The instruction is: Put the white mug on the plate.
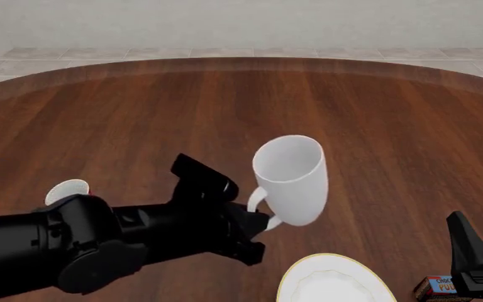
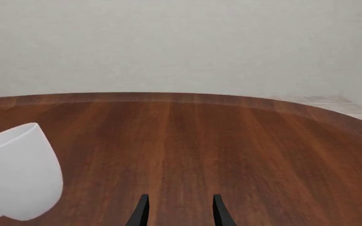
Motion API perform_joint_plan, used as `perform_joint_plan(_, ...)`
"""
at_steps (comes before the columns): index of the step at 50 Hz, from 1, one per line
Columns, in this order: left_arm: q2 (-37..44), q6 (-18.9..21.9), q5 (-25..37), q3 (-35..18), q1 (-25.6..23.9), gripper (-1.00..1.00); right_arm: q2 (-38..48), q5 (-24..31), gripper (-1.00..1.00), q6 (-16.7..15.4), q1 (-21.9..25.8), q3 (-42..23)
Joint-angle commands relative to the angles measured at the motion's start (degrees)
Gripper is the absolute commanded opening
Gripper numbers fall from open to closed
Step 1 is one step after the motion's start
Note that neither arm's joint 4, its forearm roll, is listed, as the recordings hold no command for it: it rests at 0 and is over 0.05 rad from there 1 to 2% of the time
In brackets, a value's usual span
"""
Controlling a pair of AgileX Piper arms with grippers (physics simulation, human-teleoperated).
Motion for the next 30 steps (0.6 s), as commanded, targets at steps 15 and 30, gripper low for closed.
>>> perform_joint_plan(15,1.82,0.58,-1.01,-0.98,-2.75,-1.00,0.07,-0.09,1.00,-0.11,-0.05,0.04)
perform_joint_plan(30,2.69,1.32,-0.77,-2.16,-5.54,-1.00,0.07,-0.09,1.00,-0.09,-0.07,0.04)
